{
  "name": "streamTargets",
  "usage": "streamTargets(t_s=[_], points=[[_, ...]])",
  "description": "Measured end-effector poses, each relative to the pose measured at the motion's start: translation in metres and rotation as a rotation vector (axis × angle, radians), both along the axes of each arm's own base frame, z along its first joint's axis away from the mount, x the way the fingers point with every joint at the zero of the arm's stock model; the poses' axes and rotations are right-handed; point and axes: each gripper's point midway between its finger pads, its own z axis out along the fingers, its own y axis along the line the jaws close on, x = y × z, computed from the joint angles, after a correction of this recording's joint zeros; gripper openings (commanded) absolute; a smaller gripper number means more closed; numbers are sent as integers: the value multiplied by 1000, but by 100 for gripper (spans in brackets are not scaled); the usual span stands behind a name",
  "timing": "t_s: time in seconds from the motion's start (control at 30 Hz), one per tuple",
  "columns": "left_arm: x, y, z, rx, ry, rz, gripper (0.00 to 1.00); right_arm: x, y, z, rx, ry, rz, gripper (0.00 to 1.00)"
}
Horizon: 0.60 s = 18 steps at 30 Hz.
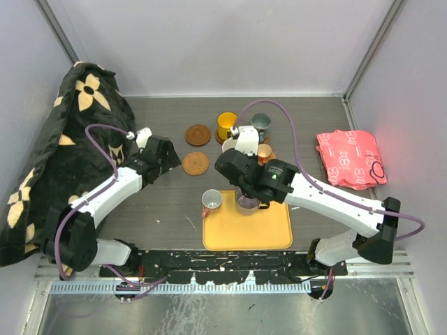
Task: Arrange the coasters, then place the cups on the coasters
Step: Pick up the cup from the tray.
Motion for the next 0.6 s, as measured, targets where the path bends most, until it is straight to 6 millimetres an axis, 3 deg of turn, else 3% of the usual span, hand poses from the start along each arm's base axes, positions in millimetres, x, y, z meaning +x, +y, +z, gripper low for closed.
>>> streamTargets(t_s=[0.43,0.6], points=[[-13,17,31,10,-83,42,98,83,27,-47,-35,75,66,0],[-15,18,31,8,-84,46,98,117,45,-60,-14,86,89,0]])
